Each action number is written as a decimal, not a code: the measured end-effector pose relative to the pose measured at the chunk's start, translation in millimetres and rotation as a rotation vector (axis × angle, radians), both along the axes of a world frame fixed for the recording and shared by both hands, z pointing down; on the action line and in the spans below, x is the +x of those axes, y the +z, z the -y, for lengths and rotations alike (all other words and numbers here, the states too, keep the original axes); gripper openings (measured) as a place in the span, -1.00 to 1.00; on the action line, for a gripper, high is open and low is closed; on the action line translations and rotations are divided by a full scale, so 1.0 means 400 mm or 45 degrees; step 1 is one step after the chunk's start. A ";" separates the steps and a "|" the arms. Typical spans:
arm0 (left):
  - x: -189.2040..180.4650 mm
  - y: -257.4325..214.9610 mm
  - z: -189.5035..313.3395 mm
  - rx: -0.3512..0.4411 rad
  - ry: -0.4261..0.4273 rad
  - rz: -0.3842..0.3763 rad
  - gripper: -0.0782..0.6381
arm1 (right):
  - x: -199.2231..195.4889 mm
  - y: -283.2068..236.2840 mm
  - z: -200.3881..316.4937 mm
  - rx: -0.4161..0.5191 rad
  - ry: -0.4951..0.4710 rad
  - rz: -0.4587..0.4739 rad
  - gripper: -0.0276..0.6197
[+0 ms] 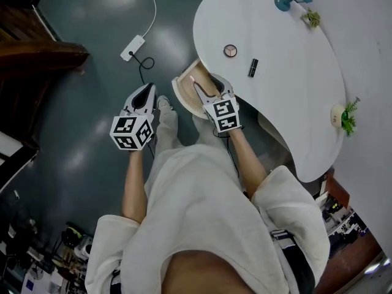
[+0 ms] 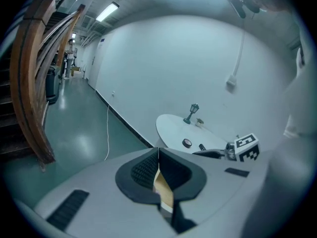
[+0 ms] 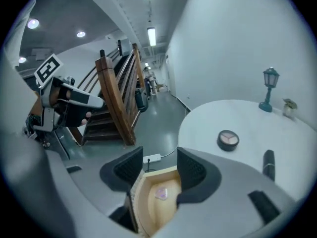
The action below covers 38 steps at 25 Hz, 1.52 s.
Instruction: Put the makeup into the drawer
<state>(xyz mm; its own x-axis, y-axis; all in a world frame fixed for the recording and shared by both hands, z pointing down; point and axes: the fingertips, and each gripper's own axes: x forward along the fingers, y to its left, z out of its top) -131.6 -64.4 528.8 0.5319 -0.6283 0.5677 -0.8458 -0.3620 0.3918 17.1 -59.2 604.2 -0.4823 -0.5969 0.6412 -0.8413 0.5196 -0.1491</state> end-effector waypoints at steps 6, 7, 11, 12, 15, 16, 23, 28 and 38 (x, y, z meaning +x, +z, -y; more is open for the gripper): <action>0.112 -0.008 0.033 0.008 0.124 -0.003 -0.75 | 0.221 -0.024 0.036 0.035 0.246 -0.070 -0.27; 0.130 -0.009 0.037 0.007 0.143 -0.004 -0.75 | 0.257 -0.027 0.041 0.040 0.287 -0.084 -0.27; 0.192 -0.013 0.049 0.008 0.212 0.000 -0.75 | 0.389 -0.027 0.054 0.047 0.453 -0.129 -0.28; 0.205 -0.016 0.051 0.009 0.225 0.002 -0.75 | 0.419 -0.024 0.055 0.042 0.493 -0.140 -0.29; 0.235 -0.022 0.058 0.011 0.252 0.006 -0.75 | 0.491 0.001 0.059 0.003 0.583 -0.165 -0.30; 0.241 -0.023 0.060 0.011 0.258 0.008 -0.75 | 0.506 0.011 0.061 -0.015 0.599 -0.170 -0.31; 0.238 -0.024 0.073 0.012 0.243 0.015 -0.75 | 0.535 0.076 0.086 -0.114 0.634 -0.205 -0.44; 0.218 -0.022 0.075 0.012 0.214 0.009 -0.75 | 0.533 0.108 0.084 -0.187 0.629 -0.235 -0.59; 0.191 -0.038 0.060 0.033 0.183 -0.010 -0.75 | 0.518 0.100 0.080 -0.185 0.574 -0.210 -0.62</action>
<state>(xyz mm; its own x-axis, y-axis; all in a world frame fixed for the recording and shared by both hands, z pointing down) -55.1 -88.2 513.4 0.6217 -0.5598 0.5478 -0.7816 -0.4890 0.3874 224.3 -91.2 644.1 -0.0818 -0.6215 0.7791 -0.9959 0.0823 -0.0389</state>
